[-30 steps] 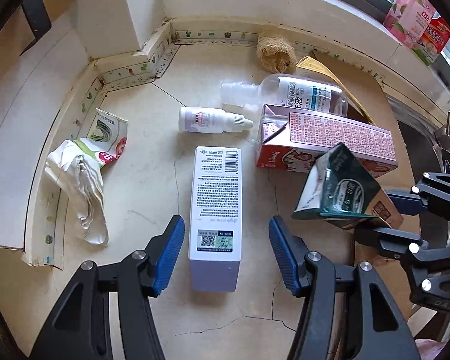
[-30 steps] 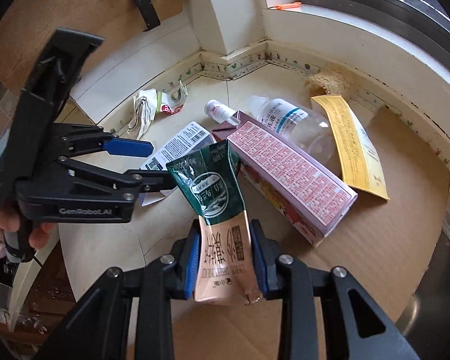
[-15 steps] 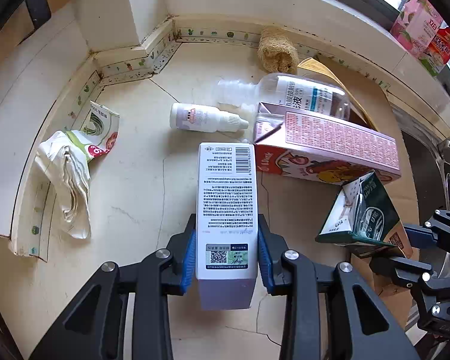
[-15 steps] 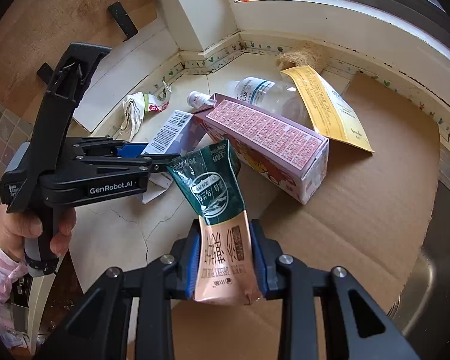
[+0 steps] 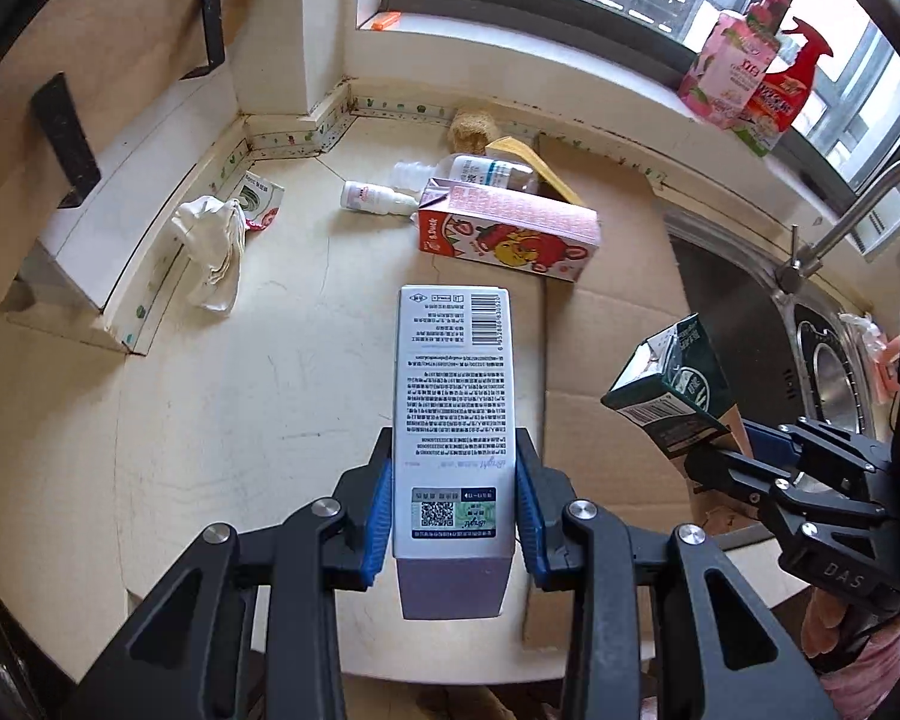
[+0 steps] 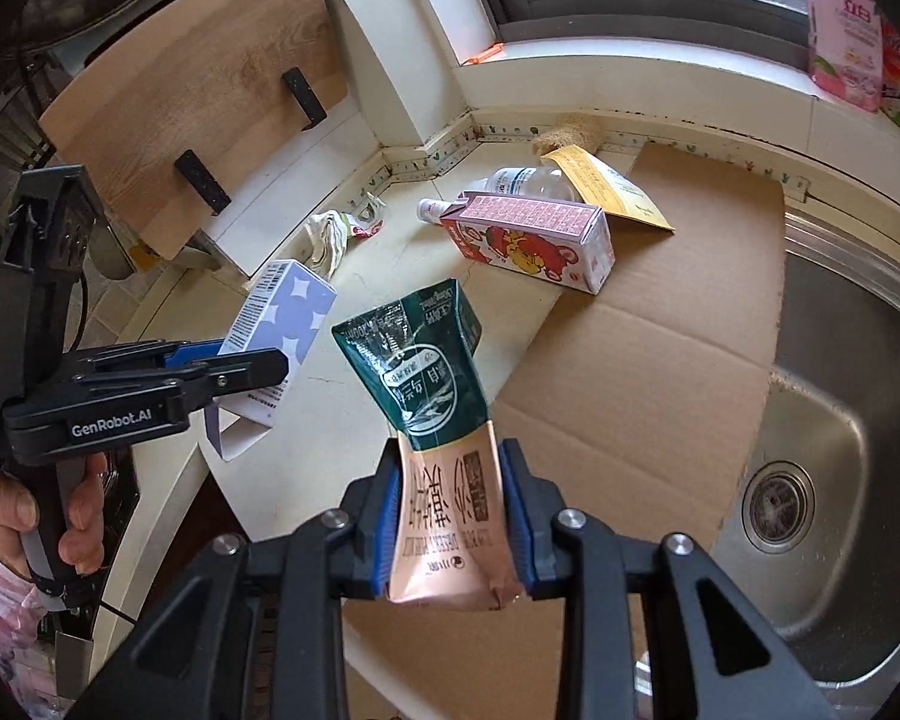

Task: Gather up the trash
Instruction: 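Carry the white box and green pouch down over the floor bin with both tools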

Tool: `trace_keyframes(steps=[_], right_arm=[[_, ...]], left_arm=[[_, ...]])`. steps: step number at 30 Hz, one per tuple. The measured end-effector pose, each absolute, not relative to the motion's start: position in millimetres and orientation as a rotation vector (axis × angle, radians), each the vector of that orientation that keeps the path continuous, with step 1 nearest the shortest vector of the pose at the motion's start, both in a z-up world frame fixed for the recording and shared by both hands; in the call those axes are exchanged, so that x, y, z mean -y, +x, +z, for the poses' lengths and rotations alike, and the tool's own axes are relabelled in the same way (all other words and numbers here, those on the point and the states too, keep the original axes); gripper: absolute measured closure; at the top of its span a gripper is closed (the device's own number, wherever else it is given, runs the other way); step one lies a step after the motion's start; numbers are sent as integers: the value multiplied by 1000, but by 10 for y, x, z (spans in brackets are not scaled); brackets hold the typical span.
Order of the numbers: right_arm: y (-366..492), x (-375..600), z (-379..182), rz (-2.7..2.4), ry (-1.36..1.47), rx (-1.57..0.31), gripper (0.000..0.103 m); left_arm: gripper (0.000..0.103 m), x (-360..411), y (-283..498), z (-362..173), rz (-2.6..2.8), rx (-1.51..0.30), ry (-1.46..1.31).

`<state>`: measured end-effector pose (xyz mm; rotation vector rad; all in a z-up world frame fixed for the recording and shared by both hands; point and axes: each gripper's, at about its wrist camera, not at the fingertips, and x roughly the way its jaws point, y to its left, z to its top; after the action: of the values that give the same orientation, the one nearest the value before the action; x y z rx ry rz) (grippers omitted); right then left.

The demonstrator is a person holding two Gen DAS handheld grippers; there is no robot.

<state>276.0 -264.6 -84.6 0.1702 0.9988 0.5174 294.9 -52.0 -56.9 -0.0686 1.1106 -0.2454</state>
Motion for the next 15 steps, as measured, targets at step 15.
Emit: trace_keyframes(steps=[15], right_arm=[[645, 2347, -226, 597, 162, -916, 72]], left_arm=[[70, 307, 404, 239, -326, -958, -129]])
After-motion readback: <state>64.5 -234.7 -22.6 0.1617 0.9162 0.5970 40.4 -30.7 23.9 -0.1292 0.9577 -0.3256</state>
